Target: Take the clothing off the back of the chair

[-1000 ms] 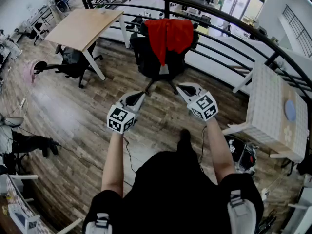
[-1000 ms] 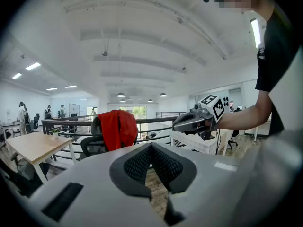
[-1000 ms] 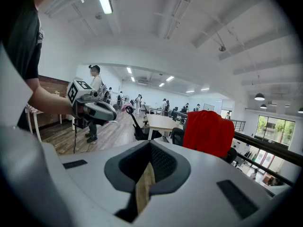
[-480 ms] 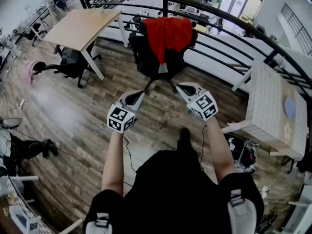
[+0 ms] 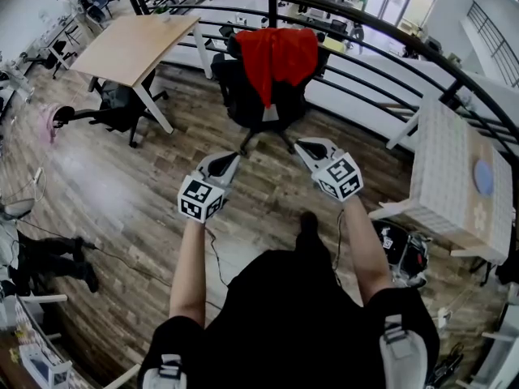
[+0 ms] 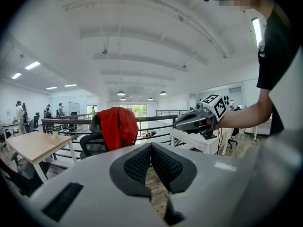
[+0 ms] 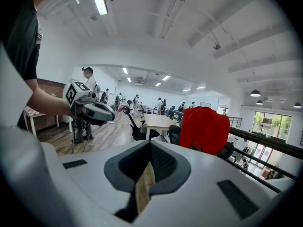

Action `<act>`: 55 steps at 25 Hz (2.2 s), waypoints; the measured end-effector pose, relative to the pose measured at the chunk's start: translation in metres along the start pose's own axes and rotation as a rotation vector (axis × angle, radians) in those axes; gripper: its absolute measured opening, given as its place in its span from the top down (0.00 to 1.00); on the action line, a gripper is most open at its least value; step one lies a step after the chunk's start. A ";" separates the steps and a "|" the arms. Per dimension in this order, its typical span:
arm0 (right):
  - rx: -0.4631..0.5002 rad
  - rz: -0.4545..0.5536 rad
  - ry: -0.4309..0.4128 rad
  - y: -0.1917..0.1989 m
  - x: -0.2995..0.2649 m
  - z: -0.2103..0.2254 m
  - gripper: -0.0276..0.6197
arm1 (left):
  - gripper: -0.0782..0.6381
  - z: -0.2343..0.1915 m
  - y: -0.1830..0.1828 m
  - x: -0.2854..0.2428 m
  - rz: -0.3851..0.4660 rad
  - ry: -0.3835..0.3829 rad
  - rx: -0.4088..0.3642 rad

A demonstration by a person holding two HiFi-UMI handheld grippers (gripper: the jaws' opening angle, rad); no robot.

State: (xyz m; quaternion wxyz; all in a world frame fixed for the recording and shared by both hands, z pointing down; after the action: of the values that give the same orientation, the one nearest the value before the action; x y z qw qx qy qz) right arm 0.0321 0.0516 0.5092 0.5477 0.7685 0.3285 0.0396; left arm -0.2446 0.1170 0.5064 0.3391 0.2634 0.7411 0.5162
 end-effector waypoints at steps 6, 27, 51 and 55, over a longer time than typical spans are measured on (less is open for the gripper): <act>-0.027 -0.003 0.004 0.017 0.002 0.019 0.96 | 0.89 0.000 -0.004 -0.024 -0.020 -0.003 0.000; -0.078 0.015 -0.033 0.057 -0.015 0.105 0.96 | 0.89 -0.015 -0.024 -0.107 -0.047 -0.045 0.008; -0.017 0.051 -0.177 0.102 -0.026 0.225 0.96 | 0.89 0.003 -0.055 -0.205 -0.008 -0.201 0.047; -0.012 0.060 -0.192 0.105 -0.027 0.248 0.96 | 0.89 0.005 -0.065 -0.222 0.002 -0.220 0.058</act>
State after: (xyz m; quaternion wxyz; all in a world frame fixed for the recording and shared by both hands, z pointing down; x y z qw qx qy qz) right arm 0.1641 -0.1851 0.5103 0.5799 0.7749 0.2510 -0.0159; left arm -0.1030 -0.0662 0.4947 0.4099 0.3288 0.7137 0.4631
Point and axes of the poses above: the fingertips, and each gripper's own axes: x backward along the fingers, z to its right, y out of its underside, the point moved 9 cm from there along x, backward along the fingers, and after that the axes turned 15 degrees about x, right-handed, at the moved point
